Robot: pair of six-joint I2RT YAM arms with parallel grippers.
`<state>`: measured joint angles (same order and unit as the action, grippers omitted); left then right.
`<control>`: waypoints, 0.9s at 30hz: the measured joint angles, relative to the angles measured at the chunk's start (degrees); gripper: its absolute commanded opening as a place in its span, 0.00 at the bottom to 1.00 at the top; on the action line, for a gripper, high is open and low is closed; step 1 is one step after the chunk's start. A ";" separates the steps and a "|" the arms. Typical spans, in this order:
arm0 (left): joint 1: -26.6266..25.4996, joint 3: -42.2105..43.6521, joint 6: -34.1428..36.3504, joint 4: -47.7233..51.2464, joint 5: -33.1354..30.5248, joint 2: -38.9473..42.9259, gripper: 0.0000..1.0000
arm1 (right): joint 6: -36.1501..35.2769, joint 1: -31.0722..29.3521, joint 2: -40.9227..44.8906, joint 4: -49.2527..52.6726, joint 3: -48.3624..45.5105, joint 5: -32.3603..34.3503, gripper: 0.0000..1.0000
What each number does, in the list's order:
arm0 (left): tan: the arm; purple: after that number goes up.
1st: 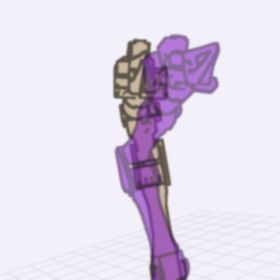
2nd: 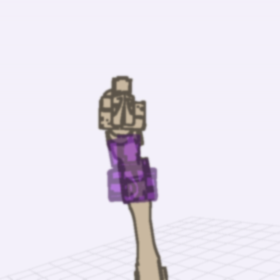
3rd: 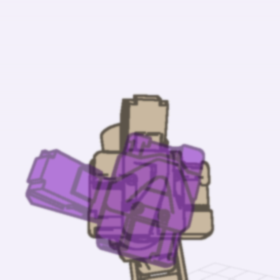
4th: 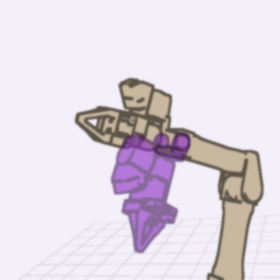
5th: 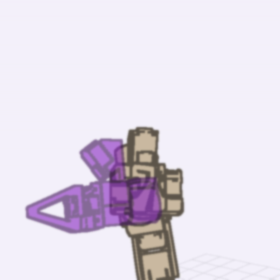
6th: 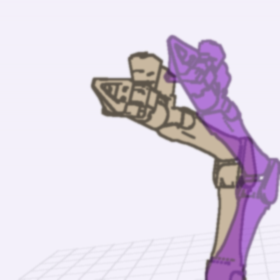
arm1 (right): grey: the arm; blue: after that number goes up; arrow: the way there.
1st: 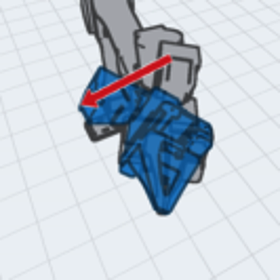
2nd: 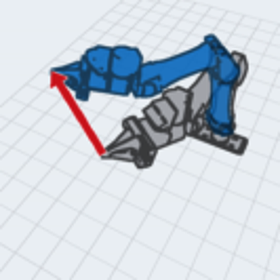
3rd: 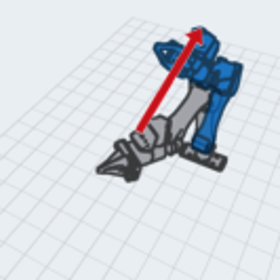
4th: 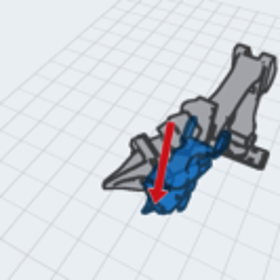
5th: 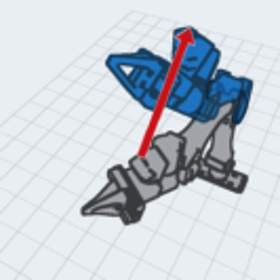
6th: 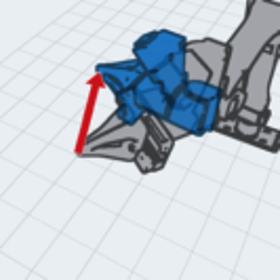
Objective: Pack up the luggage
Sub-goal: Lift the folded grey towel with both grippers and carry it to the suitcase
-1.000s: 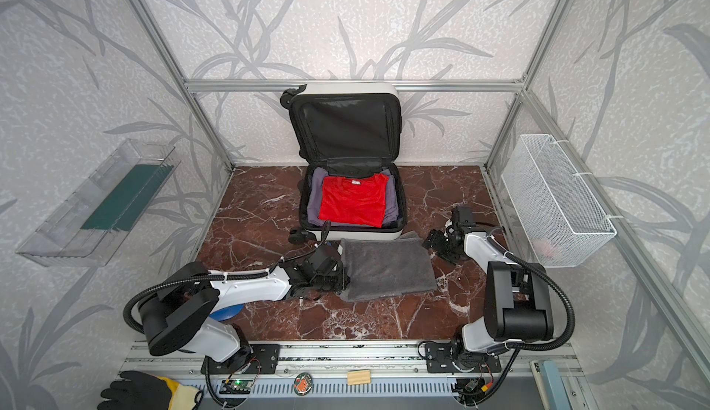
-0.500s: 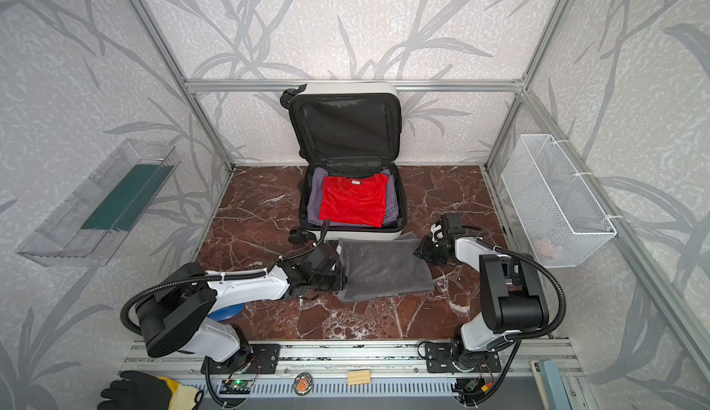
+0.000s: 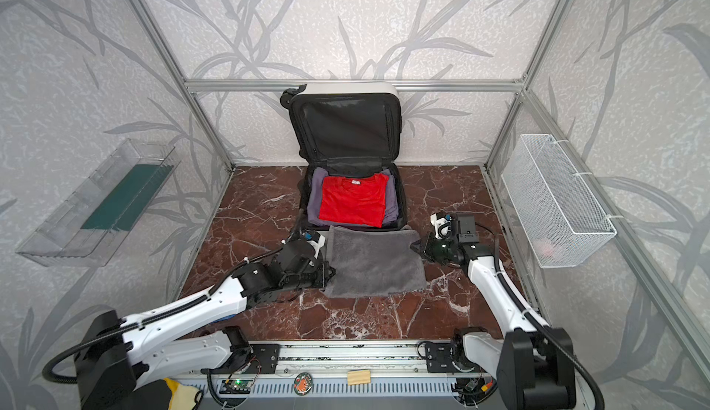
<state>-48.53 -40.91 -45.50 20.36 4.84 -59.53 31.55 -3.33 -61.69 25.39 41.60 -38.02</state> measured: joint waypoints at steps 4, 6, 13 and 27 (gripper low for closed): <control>0.31 -5.29 1.14 5.35 -2.16 5.73 0.00 | 2.01 -0.15 6.95 3.54 4.07 -0.20 0.00; 1.27 -8.26 2.05 7.10 -2.38 6.60 0.00 | 3.43 -0.28 8.04 4.07 6.47 -0.24 0.00; 11.30 -17.53 8.50 9.51 -0.98 1.14 0.00 | 8.15 -2.54 -0.98 1.16 16.61 0.94 0.00; 31.04 -37.77 19.61 5.22 7.63 -30.05 0.00 | 10.32 -9.55 -32.63 -5.03 43.56 11.78 0.00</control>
<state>-17.50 -78.67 -25.89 25.58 12.47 -89.58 41.87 -12.88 -94.32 20.36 85.17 -26.24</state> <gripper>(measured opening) 0.064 0.067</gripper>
